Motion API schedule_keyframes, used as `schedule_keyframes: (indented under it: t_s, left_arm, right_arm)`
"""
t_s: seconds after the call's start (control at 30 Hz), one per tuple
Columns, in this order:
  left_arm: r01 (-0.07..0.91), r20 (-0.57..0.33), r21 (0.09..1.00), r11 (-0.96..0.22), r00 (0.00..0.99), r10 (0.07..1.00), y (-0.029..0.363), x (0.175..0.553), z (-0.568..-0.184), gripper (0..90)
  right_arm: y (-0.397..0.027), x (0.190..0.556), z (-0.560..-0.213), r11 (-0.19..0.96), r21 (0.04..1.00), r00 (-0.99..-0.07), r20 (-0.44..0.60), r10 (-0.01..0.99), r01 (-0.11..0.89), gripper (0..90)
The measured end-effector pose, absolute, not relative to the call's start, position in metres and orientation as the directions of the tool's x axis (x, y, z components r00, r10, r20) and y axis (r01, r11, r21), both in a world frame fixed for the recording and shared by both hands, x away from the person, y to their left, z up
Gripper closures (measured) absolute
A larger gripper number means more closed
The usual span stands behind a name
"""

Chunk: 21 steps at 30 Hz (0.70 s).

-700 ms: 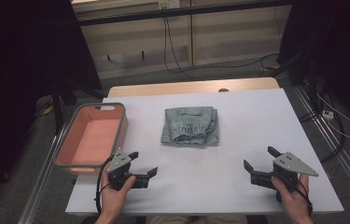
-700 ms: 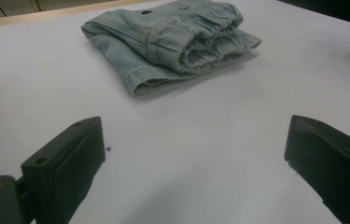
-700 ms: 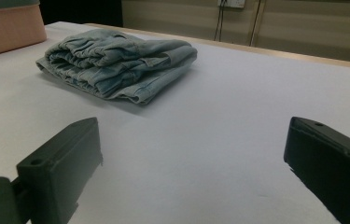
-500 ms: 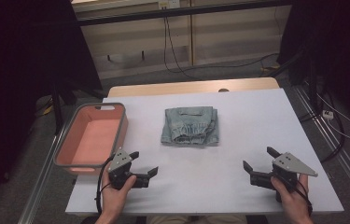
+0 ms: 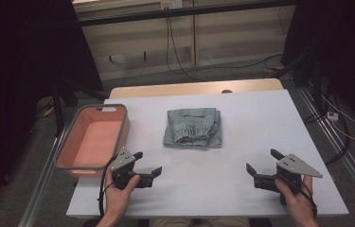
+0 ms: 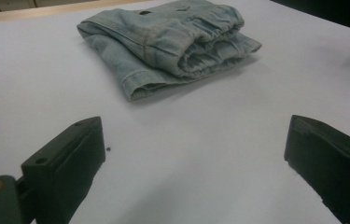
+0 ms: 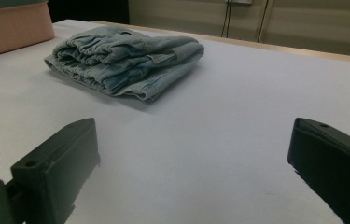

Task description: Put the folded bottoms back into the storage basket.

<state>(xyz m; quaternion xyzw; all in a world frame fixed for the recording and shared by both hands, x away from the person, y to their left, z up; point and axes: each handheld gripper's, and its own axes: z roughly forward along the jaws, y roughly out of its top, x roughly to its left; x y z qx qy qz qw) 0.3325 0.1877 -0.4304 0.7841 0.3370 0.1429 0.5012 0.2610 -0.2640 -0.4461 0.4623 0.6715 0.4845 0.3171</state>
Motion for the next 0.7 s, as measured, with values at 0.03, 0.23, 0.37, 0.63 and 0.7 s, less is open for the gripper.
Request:
schedule_keyframes:
  t_s: [0.03, 0.23, 0.37, 0.63, 0.7]
  left_arm:
    - [0.383, -0.111, 0.882, -0.273, 0.733, 0.671, 0.188, 0.333, -0.43, 5.5]
    - [0.388, -0.115, 0.882, -0.268, 0.728, 0.676, 0.187, 0.338, -0.428, 5.5]
    - [0.378, -0.113, 0.888, -0.262, 0.732, 0.672, 0.182, 0.344, -0.424, 5.5]
    - [0.385, -0.122, 0.893, -0.234, 0.707, 0.697, 0.176, 0.357, -0.418, 5.0]
    - [0.381, -0.119, 0.895, -0.234, 0.708, 0.696, 0.175, 0.359, -0.416, 5.0]
  right_arm:
    - [-0.264, 0.261, -0.446, 0.104, 0.944, -0.372, 0.022, 0.928, 0.314, 1.9]
    - [-0.262, 0.263, -0.448, 0.111, 0.94, -0.376, 0.02, 0.926, 0.324, 1.4]
    - [-0.261, 0.263, -0.448, 0.109, 0.939, -0.377, 0.023, 0.926, 0.325, 1.3]
    - [-0.26, 0.267, -0.449, 0.112, 0.938, -0.38, 0.023, 0.925, 0.329, 1.2]
    - [-0.26, 0.267, -0.449, 0.115, 0.937, -0.383, 0.022, 0.924, 0.331, 1.2]
